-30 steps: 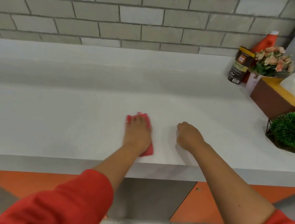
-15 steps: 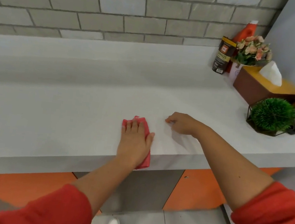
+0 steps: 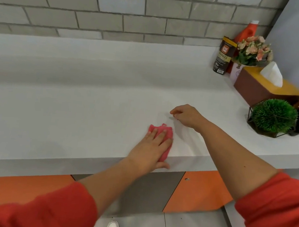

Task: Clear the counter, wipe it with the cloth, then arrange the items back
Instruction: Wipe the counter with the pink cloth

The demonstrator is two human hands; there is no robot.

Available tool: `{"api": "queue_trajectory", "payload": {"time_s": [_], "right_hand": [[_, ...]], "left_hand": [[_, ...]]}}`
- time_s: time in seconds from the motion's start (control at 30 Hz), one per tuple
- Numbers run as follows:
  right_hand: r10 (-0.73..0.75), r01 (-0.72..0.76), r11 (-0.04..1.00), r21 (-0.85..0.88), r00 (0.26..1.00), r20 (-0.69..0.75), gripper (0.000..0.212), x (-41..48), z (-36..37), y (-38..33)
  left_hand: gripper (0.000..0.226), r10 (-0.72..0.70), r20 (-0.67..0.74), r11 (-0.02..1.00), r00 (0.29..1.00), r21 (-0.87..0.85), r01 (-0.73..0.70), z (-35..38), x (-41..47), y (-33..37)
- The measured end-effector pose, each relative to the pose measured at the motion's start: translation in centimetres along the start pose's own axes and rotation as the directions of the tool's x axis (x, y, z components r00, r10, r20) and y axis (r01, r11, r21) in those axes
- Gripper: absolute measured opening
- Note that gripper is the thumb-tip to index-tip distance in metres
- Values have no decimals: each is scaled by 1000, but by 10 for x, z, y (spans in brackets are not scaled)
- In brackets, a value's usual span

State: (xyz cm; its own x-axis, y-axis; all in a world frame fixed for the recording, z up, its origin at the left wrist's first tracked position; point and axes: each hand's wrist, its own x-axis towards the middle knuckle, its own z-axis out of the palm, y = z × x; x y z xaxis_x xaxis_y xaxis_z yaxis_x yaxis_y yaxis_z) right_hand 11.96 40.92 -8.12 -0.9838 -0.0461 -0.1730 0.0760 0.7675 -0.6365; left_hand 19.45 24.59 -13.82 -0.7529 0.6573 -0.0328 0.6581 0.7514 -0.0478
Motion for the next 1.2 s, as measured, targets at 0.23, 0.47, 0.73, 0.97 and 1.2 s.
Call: {"api": "queue_trajectory", "payload": {"time_s": [0.23,0.47,0.73,0.97,1.2], "right_hand": [[-102,107,992,67,991,-83,30,4,45,-18],[-174,163,939,-302,985,-11,51,-7,107,-39],[-198,237,855,-462,971,133,77,-13,84,-24],[-177,170,954,-247,984,-3,54,18,55,-22],[-126,117,990,-73,983,-132,44,67,37,-31]], "left_hand": [[60,-476,-35,795,879,-445,413,-5,-40,-38],[51,-699,-1,327,715,-890,319,-9,-13,-32],[50,-637,-40,518,770,-762,389,-1,0,-57],[49,-629,-58,712,775,-442,545,2,40,-99],[54,-305,-60,910,950,-313,273,6,45,-68]]}}
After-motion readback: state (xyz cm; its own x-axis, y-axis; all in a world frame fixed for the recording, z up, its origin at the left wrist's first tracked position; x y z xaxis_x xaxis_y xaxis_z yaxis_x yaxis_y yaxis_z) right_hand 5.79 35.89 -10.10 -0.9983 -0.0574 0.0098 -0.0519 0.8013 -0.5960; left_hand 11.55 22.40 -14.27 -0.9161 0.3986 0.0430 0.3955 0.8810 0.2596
